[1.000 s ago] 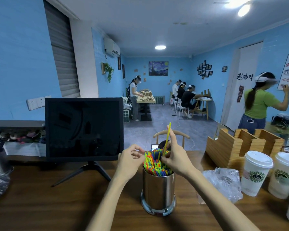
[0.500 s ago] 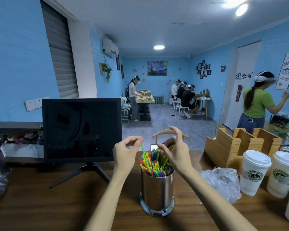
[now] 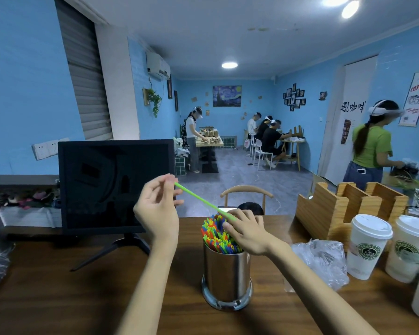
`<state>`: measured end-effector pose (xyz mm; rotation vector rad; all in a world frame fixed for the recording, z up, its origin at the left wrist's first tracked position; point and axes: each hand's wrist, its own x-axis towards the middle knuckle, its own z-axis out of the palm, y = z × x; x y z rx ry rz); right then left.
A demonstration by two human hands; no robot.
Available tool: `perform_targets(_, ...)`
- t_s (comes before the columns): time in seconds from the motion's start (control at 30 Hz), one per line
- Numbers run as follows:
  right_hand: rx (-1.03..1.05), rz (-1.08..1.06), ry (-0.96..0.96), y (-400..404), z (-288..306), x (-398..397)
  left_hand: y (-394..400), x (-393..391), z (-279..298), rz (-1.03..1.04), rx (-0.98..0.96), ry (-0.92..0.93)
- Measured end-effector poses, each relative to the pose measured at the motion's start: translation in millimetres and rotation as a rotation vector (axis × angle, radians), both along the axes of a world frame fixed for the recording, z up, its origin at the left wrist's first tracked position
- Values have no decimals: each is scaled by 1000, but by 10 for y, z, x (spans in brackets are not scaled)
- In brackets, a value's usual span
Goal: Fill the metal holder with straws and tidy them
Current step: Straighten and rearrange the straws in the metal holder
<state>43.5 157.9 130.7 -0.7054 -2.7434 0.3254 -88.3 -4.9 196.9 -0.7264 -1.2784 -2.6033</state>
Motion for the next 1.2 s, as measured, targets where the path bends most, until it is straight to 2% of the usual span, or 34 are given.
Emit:
perform_targets(0.1, -86, 81, 231, -63, 43, -4, 61, -1, 0, -74, 36, -141)
perform_targets(0.2, -524, 264, 594, -204, 171, -9, 155, 24, -139, -170, -14, -241)
perform_targets(0.27, -733, 275, 798, -254, 285, -18, 208, 35, -287, -217, -83, -269)
perform_targets(0.33, -885, 251, 948, -267, 380, -31, 233, 20, -426, -280, -180, -265)
perform_targets(0.4, -928, 213, 1016, -231, 442, -40, 239, -23, -556, -317, -376, -149)
perform_targets(0.47, -808, 164, 995, -157, 452, -40, 235, -62, -661, -267, -612, 34)
perform_targets(0.53, -635, 143, 971, -112, 452, -24, 213, -88, -714, -122, -782, 180)
perform_targets(0.63, -468, 70, 1011, -93, 441, 19, 162, -82, -713, -32, -900, 238)
perform_targets(0.8, -132, 5, 853, -3, 269, -20, 155, -67, -711, -46, -956, 241)
perform_targets(1.03, -42, -65, 504, -6, 99, -15, 129, -45, -678, 3, -1058, 178)
perform_targets(1.2, 41, -88, 430, 3, 68, -14, 169, -65, -662, 20, -994, 142)
